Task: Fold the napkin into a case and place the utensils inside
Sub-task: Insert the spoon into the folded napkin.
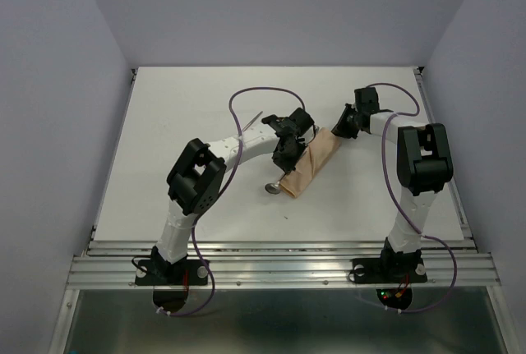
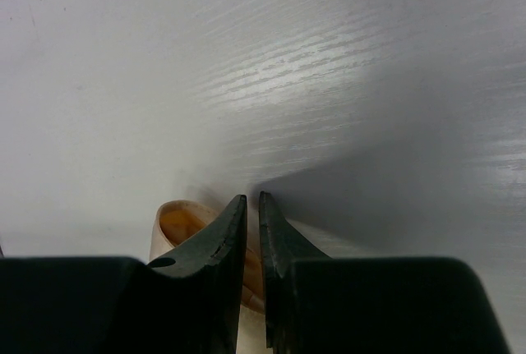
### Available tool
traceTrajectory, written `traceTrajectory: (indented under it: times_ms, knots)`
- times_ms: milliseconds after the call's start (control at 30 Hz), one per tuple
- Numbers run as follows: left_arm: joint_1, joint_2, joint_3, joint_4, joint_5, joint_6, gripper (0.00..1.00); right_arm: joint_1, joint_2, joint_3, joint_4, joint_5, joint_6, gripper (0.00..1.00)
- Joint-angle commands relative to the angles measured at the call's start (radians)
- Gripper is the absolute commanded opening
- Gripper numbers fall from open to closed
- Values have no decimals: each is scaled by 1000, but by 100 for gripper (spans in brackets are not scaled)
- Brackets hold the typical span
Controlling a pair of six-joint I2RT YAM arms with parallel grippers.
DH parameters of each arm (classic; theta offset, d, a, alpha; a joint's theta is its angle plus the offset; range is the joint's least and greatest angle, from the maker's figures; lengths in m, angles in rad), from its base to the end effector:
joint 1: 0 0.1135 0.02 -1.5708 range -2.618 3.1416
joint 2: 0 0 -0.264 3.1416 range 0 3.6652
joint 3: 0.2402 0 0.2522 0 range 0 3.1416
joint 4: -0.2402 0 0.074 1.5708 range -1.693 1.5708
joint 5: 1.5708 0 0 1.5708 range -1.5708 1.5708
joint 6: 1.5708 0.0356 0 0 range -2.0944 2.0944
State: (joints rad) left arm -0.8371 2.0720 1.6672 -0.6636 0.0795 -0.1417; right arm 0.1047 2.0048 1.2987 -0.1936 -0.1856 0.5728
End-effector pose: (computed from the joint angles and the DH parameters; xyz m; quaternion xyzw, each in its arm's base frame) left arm 0.2981 -0.3349 0.2077 0.3391 0.9066 -0.1507 0.2011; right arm 0.4211 0.0509 0.1544 0.1884 0.9216 0.1915 0.2802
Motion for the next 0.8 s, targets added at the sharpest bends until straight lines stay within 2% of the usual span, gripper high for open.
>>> traceTrajectory:
  times_ms: [0,767]
  knots:
    - [-10,20,64,-31,-1,-15,0,-3,17,-10,10,-12,-5,17]
    - [-10,148,264,-80,22,-7,0,-3,-3,-85,49,-60,1,17]
